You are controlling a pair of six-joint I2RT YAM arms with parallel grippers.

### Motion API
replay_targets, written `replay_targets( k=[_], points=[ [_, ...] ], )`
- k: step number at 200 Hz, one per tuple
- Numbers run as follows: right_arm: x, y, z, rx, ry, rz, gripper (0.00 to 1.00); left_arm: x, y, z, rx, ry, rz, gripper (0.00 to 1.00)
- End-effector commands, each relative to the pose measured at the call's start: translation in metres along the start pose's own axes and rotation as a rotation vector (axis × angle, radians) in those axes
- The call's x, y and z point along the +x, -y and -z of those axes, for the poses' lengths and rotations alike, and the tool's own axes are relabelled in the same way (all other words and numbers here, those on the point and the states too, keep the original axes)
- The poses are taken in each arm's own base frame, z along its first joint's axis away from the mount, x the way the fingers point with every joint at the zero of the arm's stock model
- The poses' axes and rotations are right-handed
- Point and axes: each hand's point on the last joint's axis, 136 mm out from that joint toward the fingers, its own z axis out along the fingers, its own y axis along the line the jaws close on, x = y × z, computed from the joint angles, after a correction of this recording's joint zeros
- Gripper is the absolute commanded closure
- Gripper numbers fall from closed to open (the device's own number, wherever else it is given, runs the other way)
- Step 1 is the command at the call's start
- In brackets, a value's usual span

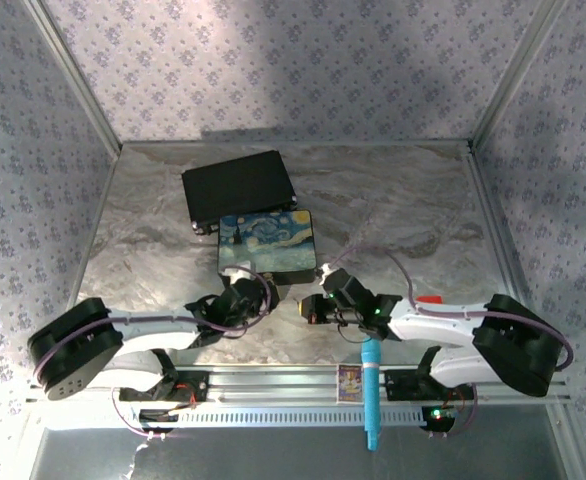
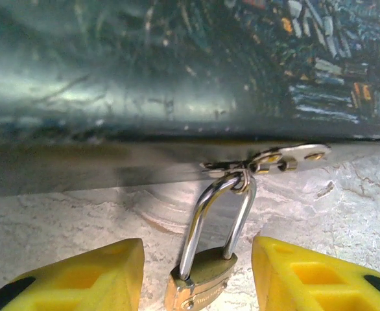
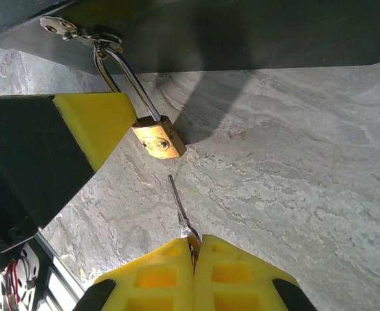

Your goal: Unlock a padlock with a key

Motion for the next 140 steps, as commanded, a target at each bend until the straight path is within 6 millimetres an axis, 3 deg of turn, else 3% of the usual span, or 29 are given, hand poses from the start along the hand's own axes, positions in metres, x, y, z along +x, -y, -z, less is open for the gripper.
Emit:
replay_targets(
  k=[1,52,111,140],
  points=[
    [-0.008,-0.015,-0.003,-0.040,0.012,0.018,1.00,-0.004,0.000,-0.006,-0.002,0.018,-0.003,0.55],
    [-0.008,-0.011,-0.007,-0.034,0.005,0.006,1.00,0.006,-0.012,-0.015,-0.027,0.006,0.030,0.71],
    [-0.009,-0.009,-0.010,-0.122,-0.033,-0.057,1.00,-0.002,0.000,-0.006,0.018,0.017,0.081,1.00],
    [-0.004,-0.006,-0.009,-0.155,-0.073,-0.053,1.00,-0.001,0.008,-0.004,0.045,-0.014,0.137,1.00]
  ],
)
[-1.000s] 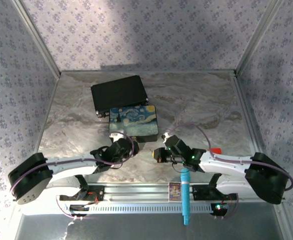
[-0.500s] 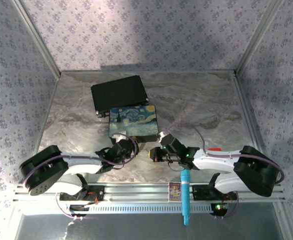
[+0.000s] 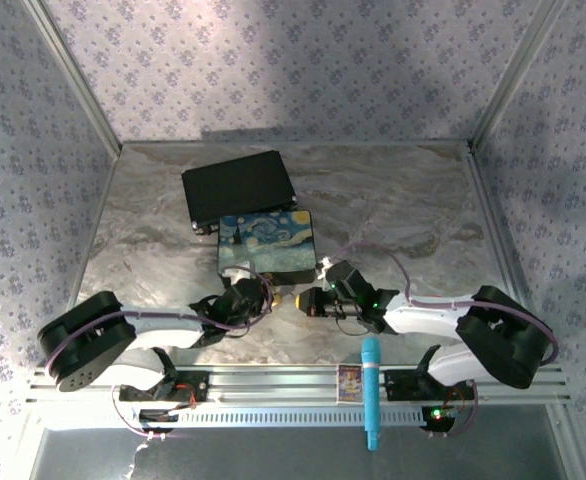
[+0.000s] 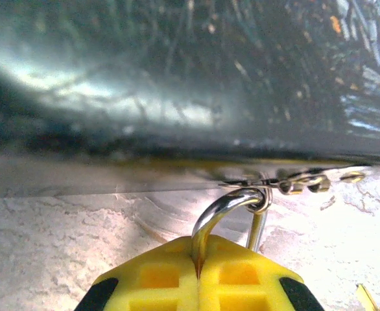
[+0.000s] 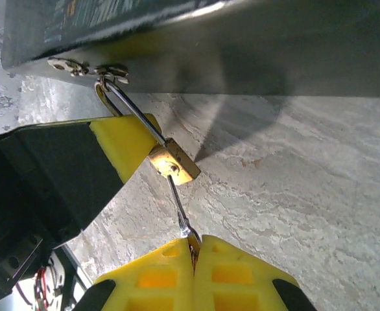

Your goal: Unlock a padlock with a key

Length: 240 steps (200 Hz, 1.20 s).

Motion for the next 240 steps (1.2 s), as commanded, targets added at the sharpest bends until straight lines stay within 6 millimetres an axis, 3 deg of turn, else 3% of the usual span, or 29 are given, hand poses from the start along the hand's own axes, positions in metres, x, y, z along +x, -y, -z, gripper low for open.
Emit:
replay_targets(
  k=[1,77,115,182,240],
  points=[
    [0.009,-0.005,0.000,-0.068,-0.057,0.005,1.00,-0.002,0.010,0.004,0.035,-0.016,0.064,1.00],
    [0.027,-0.012,-0.003,-0.244,-0.160,-0.081,1.00,-0.004,0.039,0.008,0.166,-0.067,0.279,1.00],
    [0.029,-0.001,0.001,-0.235,-0.167,-0.123,1.00,-0.007,0.032,0.011,0.148,-0.050,0.288,1.00],
    [0.024,-0.004,-0.018,-0.275,-0.194,-0.196,1.00,-0.004,0.037,0.008,0.177,-0.065,0.308,1.00],
    [0.017,-0.002,-0.020,-0.298,-0.155,-0.214,1.00,-0.002,0.031,0.008,0.159,-0.064,0.302,1.00]
  ],
)
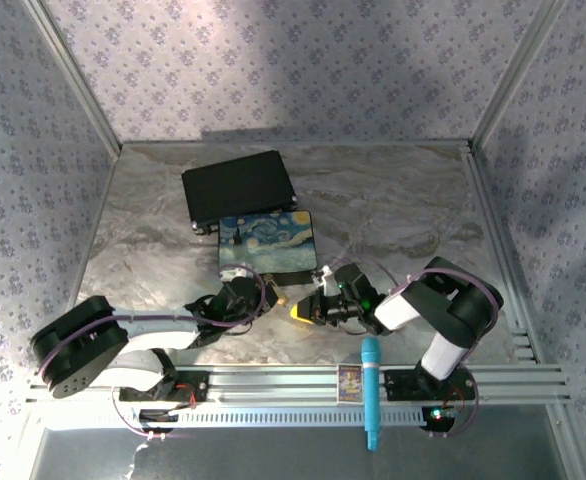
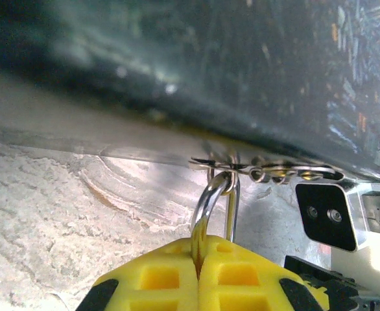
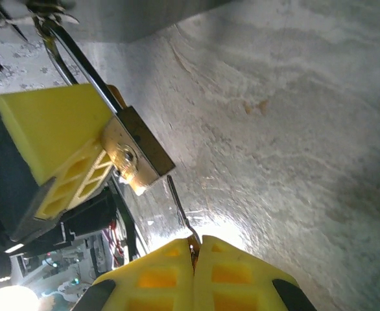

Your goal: Unlock a padlock with a key

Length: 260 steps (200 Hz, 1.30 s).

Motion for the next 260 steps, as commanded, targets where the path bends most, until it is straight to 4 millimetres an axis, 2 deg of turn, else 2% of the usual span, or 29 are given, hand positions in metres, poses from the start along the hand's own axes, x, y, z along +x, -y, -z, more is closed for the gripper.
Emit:
replay_targets(
  k=[1,57,119,163,202,235,260],
  points=[
    [-0.008,-0.011,0.000,-0.044,0.026,0.013,1.00,-0.005,0.013,0.001,0.058,0.011,0.036,1.00],
    [-0.009,-0.009,0.004,-0.050,0.029,0.006,1.00,-0.006,0.018,0.000,0.062,0.012,0.028,1.00],
    [-0.003,0.003,0.008,-0.021,0.037,-0.003,1.00,-0.006,0.017,-0.001,0.058,0.011,0.031,1.00],
    [-0.011,-0.009,0.005,-0.063,0.053,0.019,1.00,-0.005,0.017,-0.001,0.052,0.005,0.032,1.00],
    [-0.017,-0.012,0.003,-0.076,0.061,0.018,1.00,-0.002,0.020,-0.001,0.060,-0.003,0.030,1.00],
    [-0.027,-0.027,-0.006,-0.125,0.060,0.027,1.00,0.002,0.026,-0.001,0.081,-0.015,0.032,1.00],
    [-0.031,-0.026,-0.005,-0.132,0.079,0.027,1.00,0.005,0.025,0.001,0.085,-0.023,0.043,1.00]
  ],
)
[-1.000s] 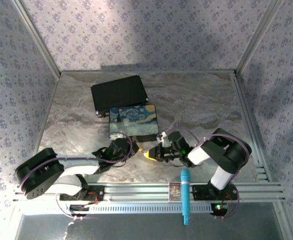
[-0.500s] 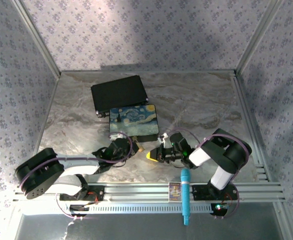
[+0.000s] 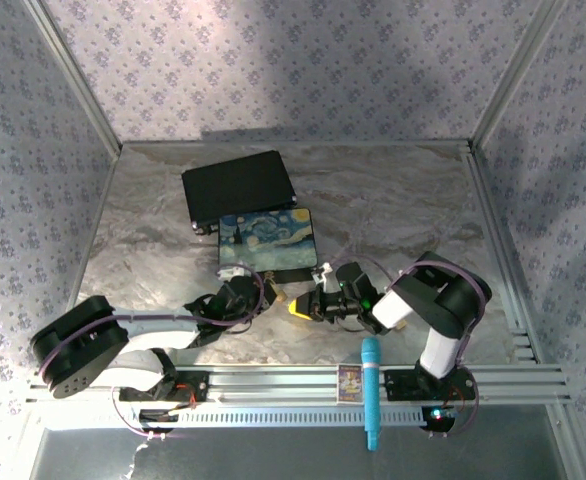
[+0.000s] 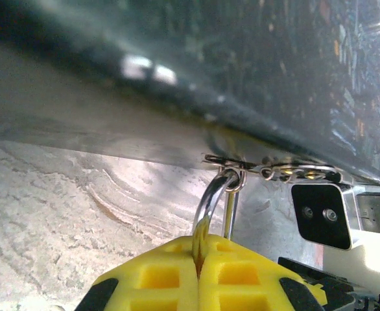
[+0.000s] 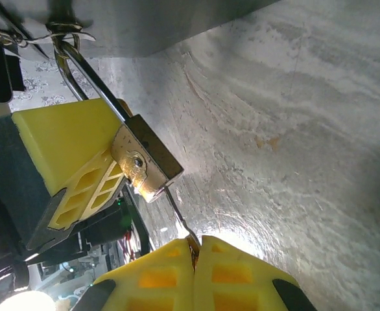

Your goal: Unlock a padlock with a key

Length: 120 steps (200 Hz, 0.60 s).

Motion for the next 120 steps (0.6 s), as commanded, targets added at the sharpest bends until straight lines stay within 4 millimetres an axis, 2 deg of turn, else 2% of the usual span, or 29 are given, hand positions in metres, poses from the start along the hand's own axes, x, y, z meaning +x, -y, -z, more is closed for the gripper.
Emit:
replay_targets(
  k=[1,50,85,120],
  points=[
    [-0.019,-0.024,-0.003,-0.079,0.051,0.048,1.00,0.011,0.025,0.002,0.085,-0.052,0.019,1.00],
    [-0.028,-0.014,0.000,-0.026,0.109,0.049,1.00,0.020,0.026,0.003,0.086,-0.091,0.024,1.00],
    [-0.031,-0.022,-0.003,-0.059,0.087,0.068,1.00,0.028,0.030,0.001,0.098,-0.116,0.006,1.00],
    [-0.036,-0.014,0.008,-0.062,0.056,0.049,1.00,0.032,0.033,0.002,0.118,-0.141,-0.024,1.00]
  ],
)
